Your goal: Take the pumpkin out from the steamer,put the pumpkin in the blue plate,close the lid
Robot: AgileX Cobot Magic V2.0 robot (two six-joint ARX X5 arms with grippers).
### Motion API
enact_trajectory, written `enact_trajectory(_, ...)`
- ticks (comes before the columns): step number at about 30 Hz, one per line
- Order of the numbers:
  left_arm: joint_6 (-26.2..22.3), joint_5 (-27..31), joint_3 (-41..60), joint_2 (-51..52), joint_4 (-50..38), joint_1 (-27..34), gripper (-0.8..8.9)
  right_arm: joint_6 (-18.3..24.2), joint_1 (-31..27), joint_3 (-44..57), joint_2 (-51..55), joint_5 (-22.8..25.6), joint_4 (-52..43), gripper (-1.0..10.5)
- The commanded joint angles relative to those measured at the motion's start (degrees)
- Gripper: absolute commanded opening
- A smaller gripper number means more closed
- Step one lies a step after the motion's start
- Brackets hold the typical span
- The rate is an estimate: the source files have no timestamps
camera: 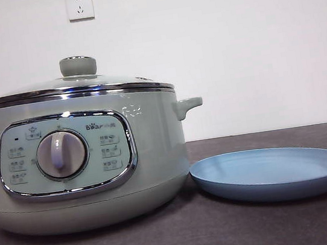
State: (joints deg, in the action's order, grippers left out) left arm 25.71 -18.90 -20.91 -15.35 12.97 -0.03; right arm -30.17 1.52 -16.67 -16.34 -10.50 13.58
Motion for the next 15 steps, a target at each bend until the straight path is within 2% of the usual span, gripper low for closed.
enact_trajectory(1,-3.89,-2.71,-3.26,-4.04,1.20,0.09,-0.08,4.72,0.09,-3.93,-2.95,-0.79,-0.61,-0.2)
enact_trajectory(5,-8.24,-6.27,-8.55,-10.23,4.83,0.09,-0.08,11.26,0.09,-9.46,-7.98,-5.86,-0.17,-0.2)
enact_trajectory(10,-11.15,-12.11,-15.12,-17.38,8.83,0.02,-0.08,14.23,0.09,-17.16,-15.82,-12.94,2.60,-0.2)
enact_trajectory(15,-13.90,-18.75,-20.87,-22.10,12.41,-0.02,-0.08,20.00,0.09,-25.14,-23.65,-24.02,8.41,-0.2)
